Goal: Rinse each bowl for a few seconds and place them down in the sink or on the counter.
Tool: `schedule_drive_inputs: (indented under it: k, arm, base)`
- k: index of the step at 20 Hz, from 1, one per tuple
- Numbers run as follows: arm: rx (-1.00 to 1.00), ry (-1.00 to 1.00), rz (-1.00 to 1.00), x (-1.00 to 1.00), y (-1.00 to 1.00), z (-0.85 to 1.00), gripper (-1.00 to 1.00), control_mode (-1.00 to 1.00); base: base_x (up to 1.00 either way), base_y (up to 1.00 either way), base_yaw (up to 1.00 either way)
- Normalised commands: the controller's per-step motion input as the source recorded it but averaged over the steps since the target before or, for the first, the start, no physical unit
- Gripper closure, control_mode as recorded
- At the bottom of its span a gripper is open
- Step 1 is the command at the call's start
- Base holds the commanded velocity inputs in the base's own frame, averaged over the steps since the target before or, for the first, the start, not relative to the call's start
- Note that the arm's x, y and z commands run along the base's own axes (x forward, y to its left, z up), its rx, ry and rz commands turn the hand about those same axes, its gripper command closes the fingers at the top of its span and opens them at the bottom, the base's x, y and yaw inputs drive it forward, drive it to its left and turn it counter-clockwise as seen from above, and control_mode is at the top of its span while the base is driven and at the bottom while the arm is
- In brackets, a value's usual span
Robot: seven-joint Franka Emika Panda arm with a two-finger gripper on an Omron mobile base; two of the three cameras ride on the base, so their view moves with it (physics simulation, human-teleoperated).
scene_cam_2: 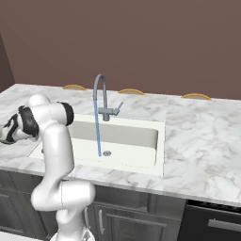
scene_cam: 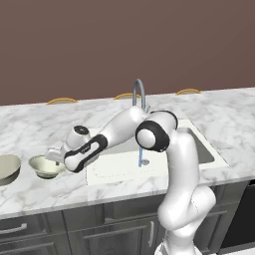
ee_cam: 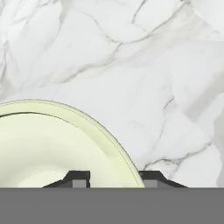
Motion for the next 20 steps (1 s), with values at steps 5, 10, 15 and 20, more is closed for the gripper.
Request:
schedule_drive_inputs:
  k: [5, 10, 15, 20]
  arm:
    - [0.02, 0.0, -0.02, 0.0, -0.11, 0.01, 1.0, -1.0]
    - [0.04, 0.0, 0.0, 0.0, -0.52, 0.16, 1.0, -1.0]
    - [0.07, -0.01, 0.0, -0.09, -0.75, 0.26, 1.0, -1.0]
    - [0.09, 0.0, -0.01, -0.17, -0.84, 0.24, 1.0, -1.0]
  base:
    - [0.0, 0.0, 0.0]
    - [0.0, 0.0, 0.0]
    - [0.0, 0.0, 0.0]
    - [0.0, 0.0, 0.0]
